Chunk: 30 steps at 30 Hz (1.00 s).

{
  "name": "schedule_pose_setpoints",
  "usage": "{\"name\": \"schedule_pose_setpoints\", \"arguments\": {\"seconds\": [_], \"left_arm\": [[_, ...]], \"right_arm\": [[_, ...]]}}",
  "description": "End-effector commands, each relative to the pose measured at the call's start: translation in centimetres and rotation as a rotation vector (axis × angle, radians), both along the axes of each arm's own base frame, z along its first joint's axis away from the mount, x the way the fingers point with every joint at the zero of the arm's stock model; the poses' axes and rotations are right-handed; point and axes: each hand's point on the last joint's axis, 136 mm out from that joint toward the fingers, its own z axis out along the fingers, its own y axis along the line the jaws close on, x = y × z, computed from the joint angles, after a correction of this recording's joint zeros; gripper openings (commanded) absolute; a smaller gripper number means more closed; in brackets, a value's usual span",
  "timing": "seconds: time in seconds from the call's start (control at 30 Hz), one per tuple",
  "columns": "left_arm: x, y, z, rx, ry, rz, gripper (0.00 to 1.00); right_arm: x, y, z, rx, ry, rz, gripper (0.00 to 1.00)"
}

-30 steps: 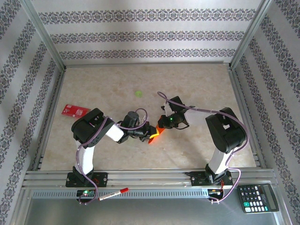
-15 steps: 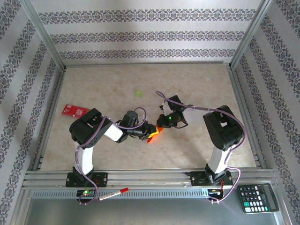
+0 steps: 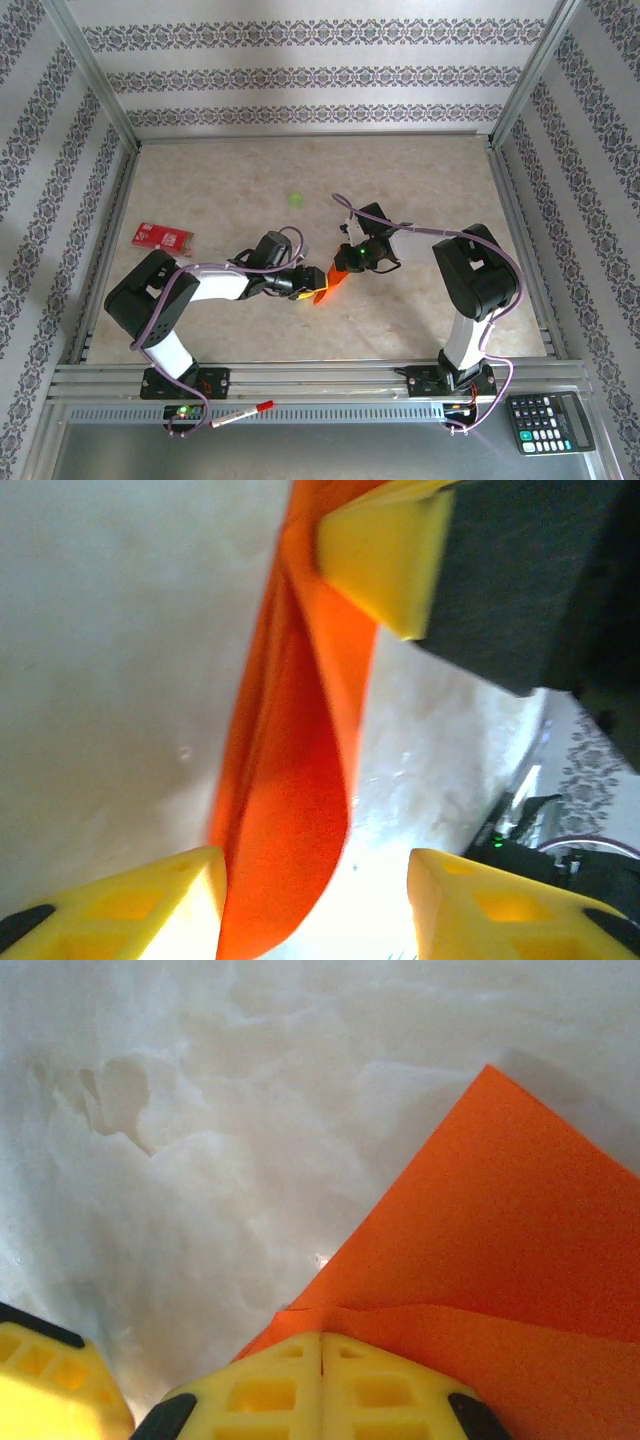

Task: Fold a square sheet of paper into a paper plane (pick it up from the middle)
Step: Fold the wing for the fifth time at the center of the table.

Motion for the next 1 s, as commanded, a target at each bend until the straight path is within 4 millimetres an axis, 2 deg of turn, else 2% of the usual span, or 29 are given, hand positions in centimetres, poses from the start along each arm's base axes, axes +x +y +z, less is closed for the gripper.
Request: {"name": "schedule_pose_setpoints", "arguments": {"seconds": [0.0, 0.23, 0.7, 0.83, 0.97], "left_arm": [[-1.3, 0.8, -1.3, 0.131, -0.020, -0.110, 0.53], [-1.6, -1.4, -1.3, 0.097, -0.017, -0.184, 0.55], [-1.7, -1.3, -3.2, 0.255, -0.039, -0.259, 0.55], [-1.7, -1.2, -3.6, 0.283, -0.045, -0.273, 0.52], [-1.8, -1.5, -3.7, 0.268, -0.037, -0.282, 0.44]], "right_arm": [[-0.7, -1.0, -2.2, -0.067, 0.039, 0.007, 0.05], [-0.6, -0.9, -2.0, -0.063, 0.037, 0.007, 0.05], [-0.2, -0.6, -1.4, -0.050, 0.028, 0.011, 0.05], [-0.2, -0.5, -1.3, -0.046, 0.027, 0.016, 0.05], [-0.2, -0.6, -1.2, -0.051, 0.028, 0.021, 0.05]]}}
